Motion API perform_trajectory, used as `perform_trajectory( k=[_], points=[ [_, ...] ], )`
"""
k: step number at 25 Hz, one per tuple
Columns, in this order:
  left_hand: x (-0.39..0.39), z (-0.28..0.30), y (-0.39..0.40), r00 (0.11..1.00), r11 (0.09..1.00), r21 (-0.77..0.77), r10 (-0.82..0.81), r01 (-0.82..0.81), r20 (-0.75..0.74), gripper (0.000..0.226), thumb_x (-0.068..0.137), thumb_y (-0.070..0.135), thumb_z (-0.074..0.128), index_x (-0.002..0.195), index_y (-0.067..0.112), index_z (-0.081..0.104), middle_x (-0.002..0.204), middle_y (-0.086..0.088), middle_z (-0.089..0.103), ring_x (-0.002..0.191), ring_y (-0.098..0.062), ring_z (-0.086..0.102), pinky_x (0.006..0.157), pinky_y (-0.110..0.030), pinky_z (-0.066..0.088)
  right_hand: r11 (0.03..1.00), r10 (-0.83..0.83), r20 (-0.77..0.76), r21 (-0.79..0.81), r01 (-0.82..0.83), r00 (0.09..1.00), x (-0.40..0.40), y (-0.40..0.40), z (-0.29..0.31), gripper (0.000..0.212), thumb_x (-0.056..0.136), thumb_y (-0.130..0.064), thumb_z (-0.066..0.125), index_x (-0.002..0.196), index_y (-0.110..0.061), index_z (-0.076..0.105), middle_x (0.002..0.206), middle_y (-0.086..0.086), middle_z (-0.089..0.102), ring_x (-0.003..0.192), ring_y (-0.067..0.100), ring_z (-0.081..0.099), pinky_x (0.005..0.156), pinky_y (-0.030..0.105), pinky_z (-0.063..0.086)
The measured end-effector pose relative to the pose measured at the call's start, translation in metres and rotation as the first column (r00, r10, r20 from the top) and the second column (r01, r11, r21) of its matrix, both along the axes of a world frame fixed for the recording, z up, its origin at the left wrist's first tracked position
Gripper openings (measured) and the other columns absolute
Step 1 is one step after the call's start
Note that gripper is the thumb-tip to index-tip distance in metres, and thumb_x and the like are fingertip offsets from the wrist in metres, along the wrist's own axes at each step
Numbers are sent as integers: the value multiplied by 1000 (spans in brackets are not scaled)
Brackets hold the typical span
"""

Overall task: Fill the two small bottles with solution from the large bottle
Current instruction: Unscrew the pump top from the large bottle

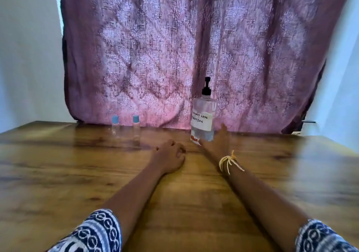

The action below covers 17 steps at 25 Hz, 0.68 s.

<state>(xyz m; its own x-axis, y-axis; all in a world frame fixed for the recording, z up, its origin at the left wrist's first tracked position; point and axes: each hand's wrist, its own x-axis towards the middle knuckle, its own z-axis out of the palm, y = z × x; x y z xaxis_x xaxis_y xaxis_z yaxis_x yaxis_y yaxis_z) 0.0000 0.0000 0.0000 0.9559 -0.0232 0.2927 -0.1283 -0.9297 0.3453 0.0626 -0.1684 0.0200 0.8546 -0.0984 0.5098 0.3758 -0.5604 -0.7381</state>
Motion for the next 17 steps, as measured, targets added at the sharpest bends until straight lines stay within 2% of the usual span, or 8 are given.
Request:
perform_trajectory(
  k=[2, 4, 6, 10, 11, 13, 15, 17],
  points=[
    [20, -2, 7, 999, 999, -6, 33, -33, 20, 33, 89, 42, 49, 119, 31, 59, 124, -3, 52, 120, -25, 49, 105, -50, 37, 986, 41, -83, 167, -27, 996, 27, 3, 1, 100, 63, -34, 86, 143, -10, 31, 132, 16, 52, 120, 33, 53, 99, 44, 48],
    [39, -4, 14, 998, 998, -27, 54, -53, 23, 32, 87, 43, 52, 115, 30, 60, 123, -4, 52, 119, -26, 48, 103, -50, 40, 978, 117, -172, 192, -83, 978, 53, 6, 0, 101, 60, -44, 86, 141, -17, 33, 130, 9, 54, 119, 30, 56, 99, 45, 49],
    [51, -4, 16, 997, 997, -36, 70, -69, 29, 32, 86, 43, 53, 113, 29, 61, 118, -5, 52, 117, -26, 49, 101, -50, 42, 948, 227, -203, 268, -169, 952, 69, 10, -6, 90, 56, -45, 87, 131, -18, 44, 123, 5, 61, 112, 28, 62, 94, 47, 53],
    [57, -4, 17, 996, 996, -1, 88, -88, 14, 33, 88, 43, 50, 115, 29, 60, 119, -5, 51, 116, -27, 49, 100, -49, 43, 850, 381, -116, 435, -298, 917, 74, 11, -12, 75, 50, -29, 92, 115, -12, 60, 115, 11, 69, 104, 30, 67, 86, 52, 57],
    [54, -3, 16, 996, 996, 28, 88, -88, 8, 33, 89, 43, 49, 117, 29, 59, 122, -6, 51, 117, -27, 48, 100, -48, 42, 814, 432, -91, 468, -344, 897, 69, 10, -11, 70, 48, -27, 92, 110, -13, 64, 111, 11, 71, 101, 30, 69, 81, 50, 59],
    [48, -2, 16, 998, 995, 74, 69, -68, -13, 34, 92, 41, 45, 121, 29, 58, 127, -5, 51, 119, -27, 47, 101, -45, 41, 767, 522, -48, 464, -443, 852, 51, 6, -7, 46, 51, -22, 92, 93, -23, 73, 97, 2, 77, 88, 22, 73, 67, 33, 62],
    [35, 1, 15, 998, 998, -44, 43, -45, -51, 30, 93, 34, 47, 119, 27, 62, 128, -6, 55, 118, -27, 50, 100, -41, 42, 739, 604, -45, 407, -537, 796, 27, -2, -5, 33, 63, -8, 88, 87, -28, 76, 87, -6, 78, 83, 16, 73, 63, 22, 58],
    [15, 4, 14, 996, 953, -297, 41, -65, -84, 24, 92, 24, 51, 109, 26, 67, 122, -5, 63, 110, -25, 58, 95, -36, 46, 732, 639, -85, 373, -570, 765, -2, -11, -6, 37, 65, -4, 86, 93, -26, 75, 94, -3, 78, 89, 18, 73, 70, 25, 59]
  ],
)
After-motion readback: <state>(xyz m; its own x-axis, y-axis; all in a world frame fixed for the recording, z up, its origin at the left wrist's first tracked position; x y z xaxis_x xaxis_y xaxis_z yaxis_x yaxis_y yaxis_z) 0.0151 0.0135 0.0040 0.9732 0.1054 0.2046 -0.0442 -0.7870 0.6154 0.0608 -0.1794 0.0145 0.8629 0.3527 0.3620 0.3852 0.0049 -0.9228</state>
